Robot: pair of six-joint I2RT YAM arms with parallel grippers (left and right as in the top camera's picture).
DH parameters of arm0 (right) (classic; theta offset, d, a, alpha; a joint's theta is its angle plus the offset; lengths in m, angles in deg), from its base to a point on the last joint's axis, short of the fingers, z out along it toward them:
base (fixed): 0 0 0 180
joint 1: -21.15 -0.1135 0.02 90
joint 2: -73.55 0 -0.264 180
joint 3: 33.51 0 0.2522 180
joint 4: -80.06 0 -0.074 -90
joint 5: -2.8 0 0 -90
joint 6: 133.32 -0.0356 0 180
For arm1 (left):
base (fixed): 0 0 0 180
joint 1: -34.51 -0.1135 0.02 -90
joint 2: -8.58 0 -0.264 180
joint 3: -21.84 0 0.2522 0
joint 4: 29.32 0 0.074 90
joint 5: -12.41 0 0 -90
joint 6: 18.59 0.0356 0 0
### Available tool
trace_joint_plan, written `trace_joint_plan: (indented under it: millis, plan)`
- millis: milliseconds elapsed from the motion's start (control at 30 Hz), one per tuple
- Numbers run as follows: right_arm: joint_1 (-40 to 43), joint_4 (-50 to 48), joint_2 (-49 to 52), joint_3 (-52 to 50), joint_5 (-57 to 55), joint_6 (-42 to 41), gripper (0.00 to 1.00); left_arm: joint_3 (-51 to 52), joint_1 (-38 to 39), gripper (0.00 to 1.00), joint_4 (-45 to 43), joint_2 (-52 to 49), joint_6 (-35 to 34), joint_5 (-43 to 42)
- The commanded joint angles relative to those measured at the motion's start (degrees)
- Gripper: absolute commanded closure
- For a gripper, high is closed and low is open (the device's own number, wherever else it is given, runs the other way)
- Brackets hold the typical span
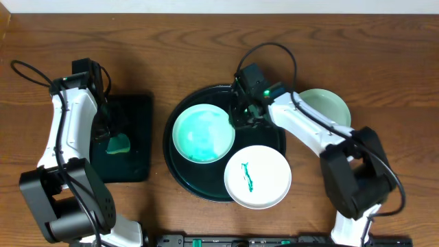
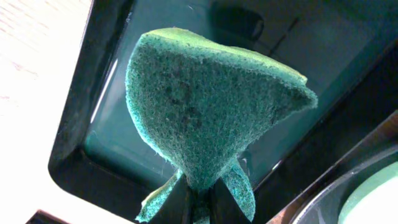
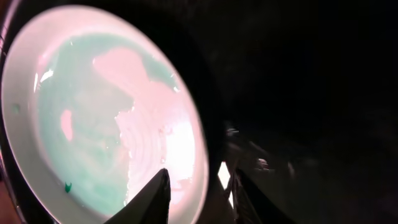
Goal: Clean dirty plates on tray and stack at the side
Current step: 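Lift the sponge back over the black tray with the left gripper, then carry the plate with the right gripper and stack it on the side plate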
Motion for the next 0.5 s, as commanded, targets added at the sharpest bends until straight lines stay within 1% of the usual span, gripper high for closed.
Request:
trace_joint_plan:
  millis: [0, 67, 133, 333, 367, 467]
  plan:
    - [-0.3, -0.5, 2.6, 0.3, 4.6, -0.9, 0.70, -0.1, -0.1, 0.93, 0.0, 0.3, 1.0, -1.0]
    - [-0.3, -1.2, 3.8, 0.3, 6.5, -0.9, 0.71, -0.1, -0.1, 0.93, 0.0, 0.3, 1.0, -1.0]
    - [-0.3, -1.8, 4.9, 0.3, 7.0, -1.4, 0.76, -0.1, -0.1, 0.93, 0.0, 0.3, 1.0, -1.0]
    - [-0.2, -2.1, 6.3, 0.3, 6.7, -3.1, 0.97, -0.1, -0.1, 0.93, 0.1, 0.3, 1.0, -1.9]
    - [-0.2, -2.3, 6.3, 0.3, 6.7, -3.1, 0.99, -0.1, -0.1, 0.93, 0.0, 0.3, 1.0, -2.4]
    - [-0.3, -2.9, 6.2, 0.4, 6.8, -3.1, 0.99, -0.1, -0.1, 0.93, 0.0, 0.3, 1.0, -2.5]
